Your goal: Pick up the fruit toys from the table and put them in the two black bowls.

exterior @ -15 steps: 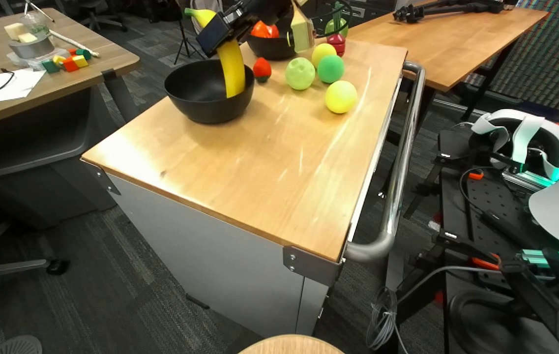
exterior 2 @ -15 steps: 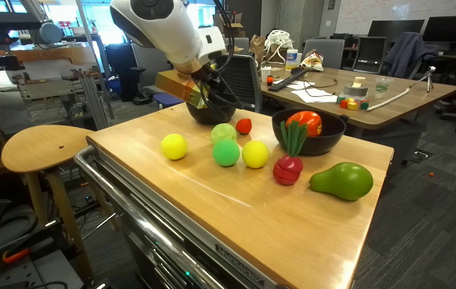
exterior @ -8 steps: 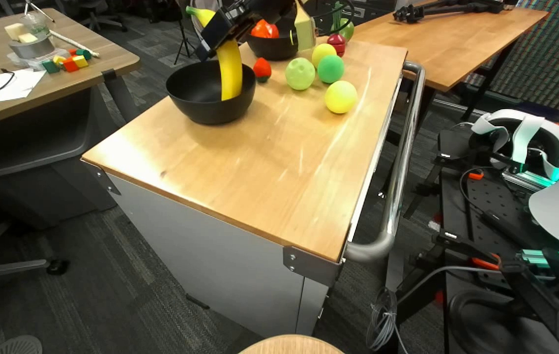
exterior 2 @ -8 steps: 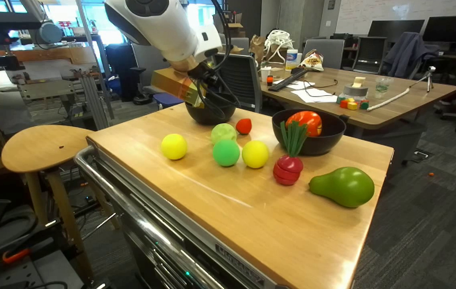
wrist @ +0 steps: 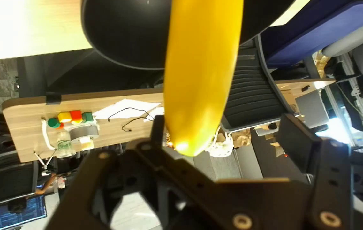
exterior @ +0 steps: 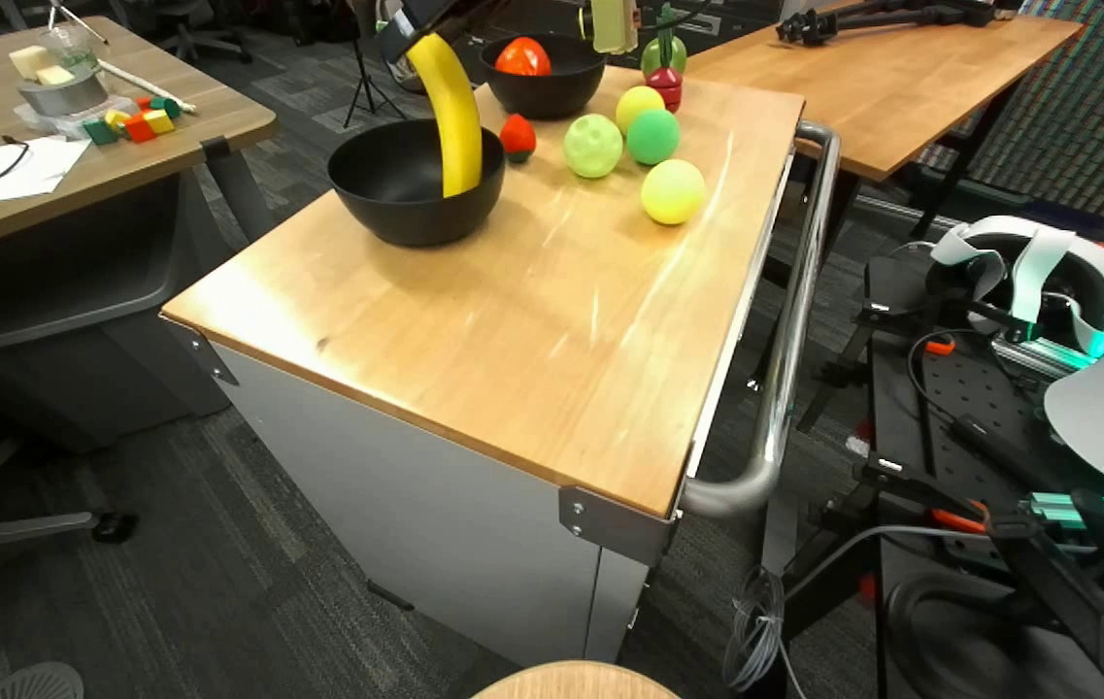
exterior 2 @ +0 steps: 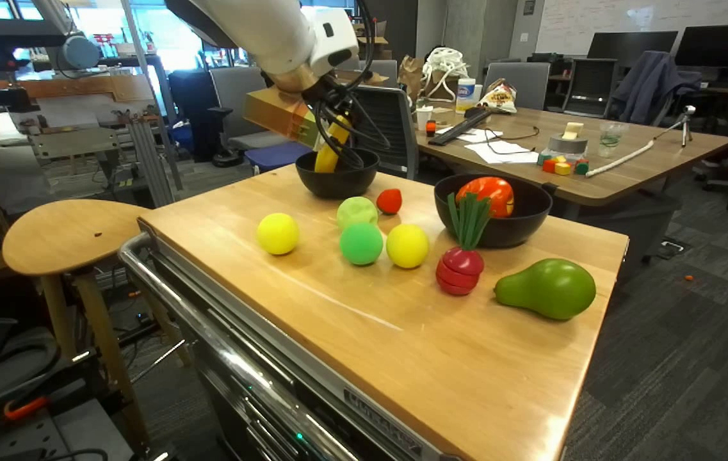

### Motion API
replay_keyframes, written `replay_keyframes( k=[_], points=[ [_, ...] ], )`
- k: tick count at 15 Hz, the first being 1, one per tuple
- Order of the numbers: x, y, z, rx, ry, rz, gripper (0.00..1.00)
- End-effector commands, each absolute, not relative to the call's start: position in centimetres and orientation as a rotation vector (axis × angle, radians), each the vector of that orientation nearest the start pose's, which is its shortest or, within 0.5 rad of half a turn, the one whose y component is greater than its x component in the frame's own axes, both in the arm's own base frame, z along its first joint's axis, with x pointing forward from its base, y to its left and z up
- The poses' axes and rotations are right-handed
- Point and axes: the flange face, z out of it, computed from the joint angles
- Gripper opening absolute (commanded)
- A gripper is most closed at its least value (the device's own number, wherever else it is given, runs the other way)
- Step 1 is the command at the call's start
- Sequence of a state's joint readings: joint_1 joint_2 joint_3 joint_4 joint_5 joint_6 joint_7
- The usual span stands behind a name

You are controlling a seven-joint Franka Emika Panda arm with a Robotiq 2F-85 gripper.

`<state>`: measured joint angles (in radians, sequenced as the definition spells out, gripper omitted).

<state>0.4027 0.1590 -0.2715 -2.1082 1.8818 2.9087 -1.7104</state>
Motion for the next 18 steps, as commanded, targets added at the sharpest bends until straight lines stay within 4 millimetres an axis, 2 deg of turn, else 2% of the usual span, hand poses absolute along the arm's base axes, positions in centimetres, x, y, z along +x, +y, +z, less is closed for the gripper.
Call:
replay_keyframes(
  k=[1,10,12,14,15,18],
  points=[
    [55.4,1.5,38.2,-2.538,-0.081,-1.307,1.00],
    [54.8,1.1,38.2,-2.568,0.007,-1.303,1.00],
    [54.1,0.8,38.3,-2.695,0.082,-1.296,1.00],
    [52.9,-0.9,38.9,-2.821,0.169,-1.318,1.00],
    [54.2,-0.4,37.5,-2.762,0.109,-1.290,1.00],
    [54.1,-0.4,37.1,-2.779,0.118,-1.279,1.00]
  ],
)
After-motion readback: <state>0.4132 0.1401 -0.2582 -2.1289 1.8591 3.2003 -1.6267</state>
